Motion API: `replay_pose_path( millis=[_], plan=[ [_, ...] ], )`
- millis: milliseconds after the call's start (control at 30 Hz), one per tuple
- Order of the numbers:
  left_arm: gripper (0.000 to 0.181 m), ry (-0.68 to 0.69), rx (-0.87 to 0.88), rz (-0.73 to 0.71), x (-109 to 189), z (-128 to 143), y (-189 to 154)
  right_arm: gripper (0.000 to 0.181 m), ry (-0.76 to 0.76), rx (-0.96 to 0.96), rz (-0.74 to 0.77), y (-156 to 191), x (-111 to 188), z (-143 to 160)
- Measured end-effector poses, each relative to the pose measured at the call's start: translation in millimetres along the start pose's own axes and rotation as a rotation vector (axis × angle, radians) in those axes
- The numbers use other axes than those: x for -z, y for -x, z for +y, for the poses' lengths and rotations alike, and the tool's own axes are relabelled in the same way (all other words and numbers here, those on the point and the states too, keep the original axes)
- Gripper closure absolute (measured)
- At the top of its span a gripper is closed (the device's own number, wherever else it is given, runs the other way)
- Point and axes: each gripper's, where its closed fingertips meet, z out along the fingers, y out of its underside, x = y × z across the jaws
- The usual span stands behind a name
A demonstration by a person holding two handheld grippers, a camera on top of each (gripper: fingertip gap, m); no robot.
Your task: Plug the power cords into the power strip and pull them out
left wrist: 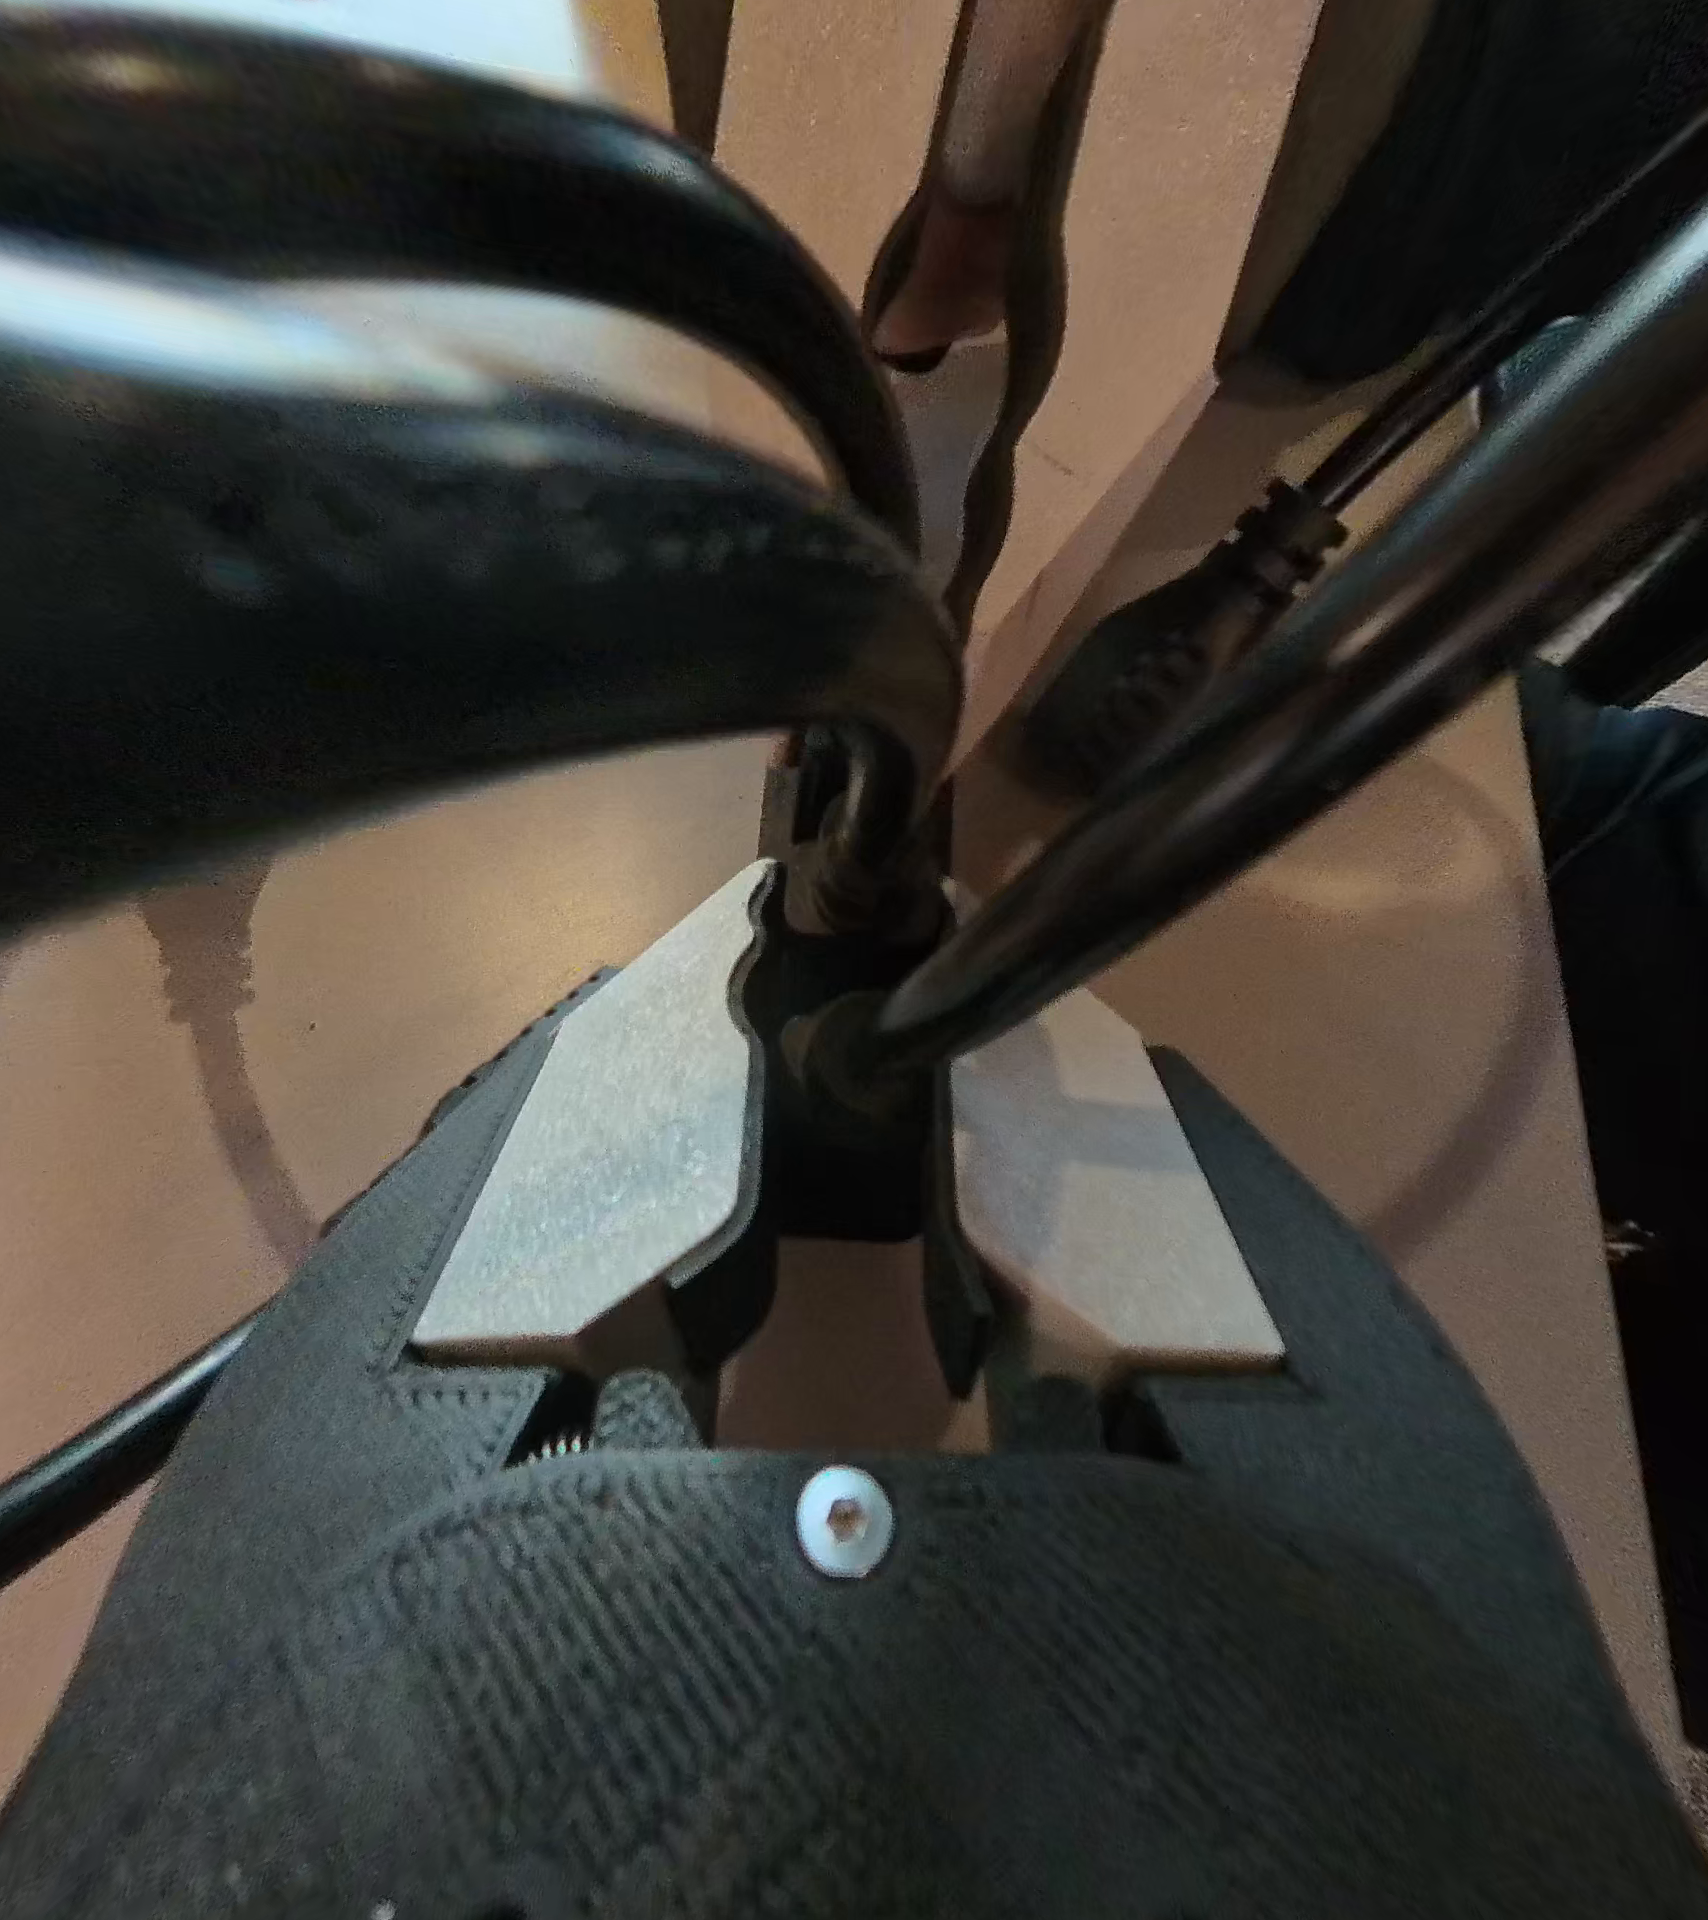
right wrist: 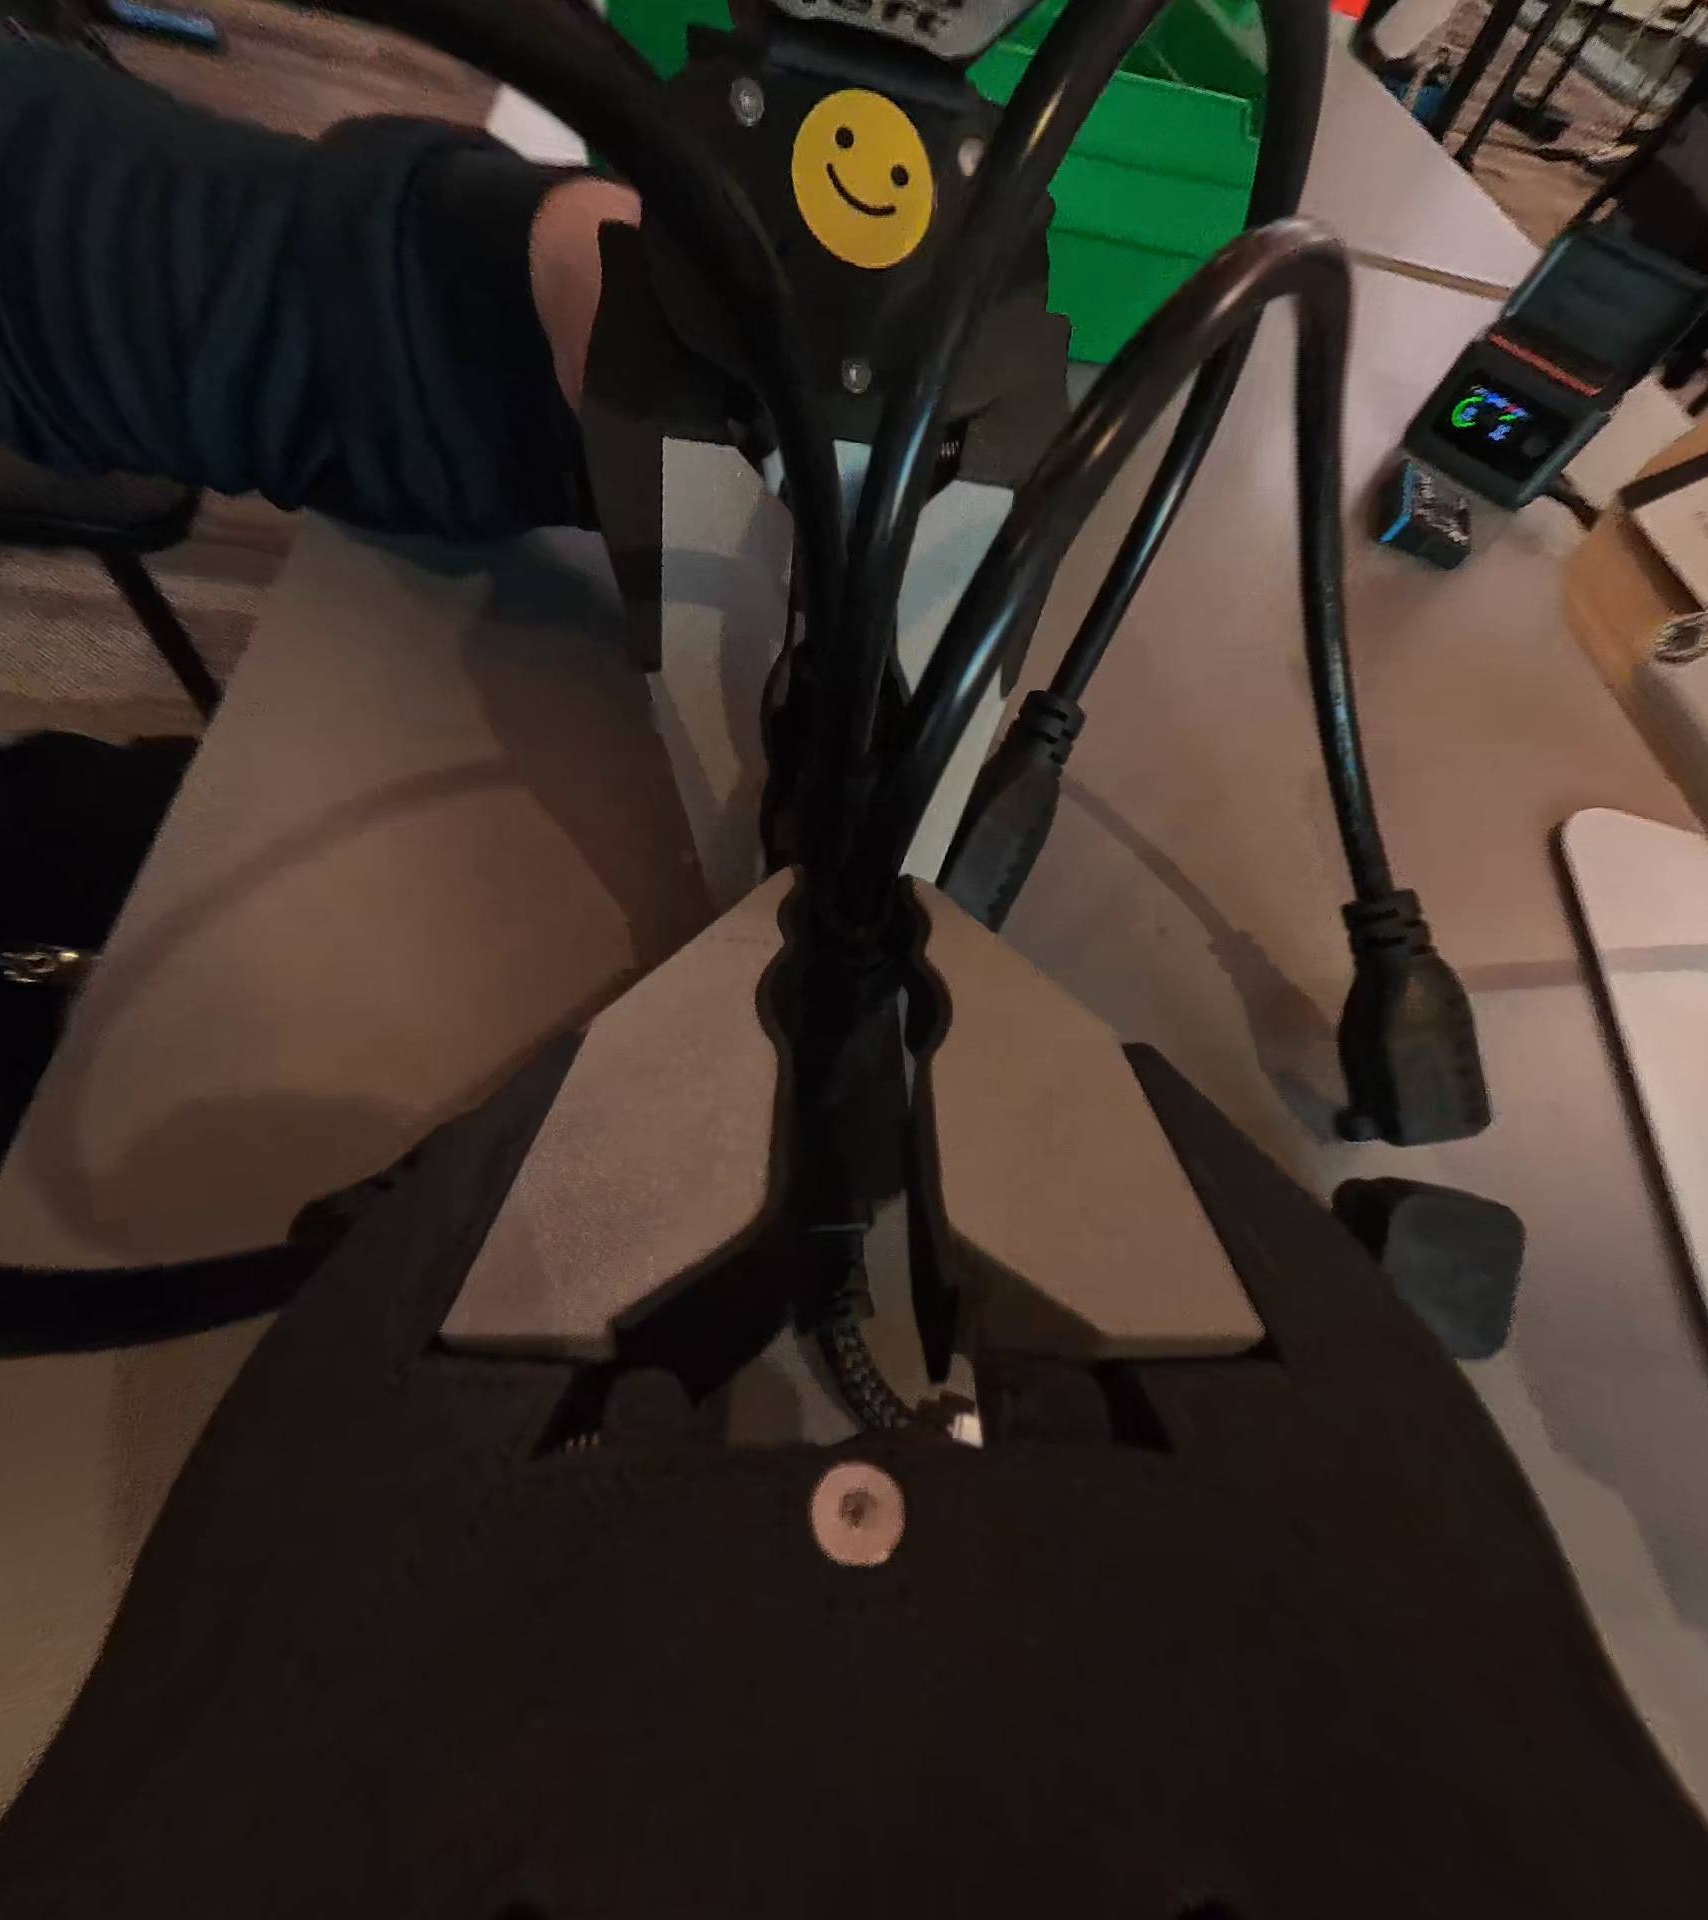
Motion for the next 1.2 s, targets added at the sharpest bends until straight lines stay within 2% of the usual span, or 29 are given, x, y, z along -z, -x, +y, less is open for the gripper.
replay_pose_path(
  millis=[233, 533, 800, 1100, 1200],
  plan=[
    [0.157, -0.015, 0.008, 0.043, -3.0, -2.1, -6.5, 0.168, -0.041, -0.067, -0.060, 5.0, -3.9, -3.3],
    [0.156, -0.001, -0.008, 0.043, 0.2, 0.8, -6.9, 0.167, -0.005, -0.016, -0.035, 6.8, -1.3, -1.4],
    [0.157, -0.014, 0.009, 0.055, -2.9, -2.2, -8.7, 0.168, -0.070, -0.083, -0.091, 8.9, -2.9, -4.4],
    [0.156, -0.019, 0.015, 0.050, -3.2, -2.5, -8.4, 0.168, -0.077, -0.060, -0.062, 6.9, -2.5, -4.7],
    [0.156, -0.027, 0.004, 0.050, -7.5, -6.0, -11.0, 0.163, -0.101, -0.085, -0.091, 12.4, -8.5, -8.3]
  ],
)
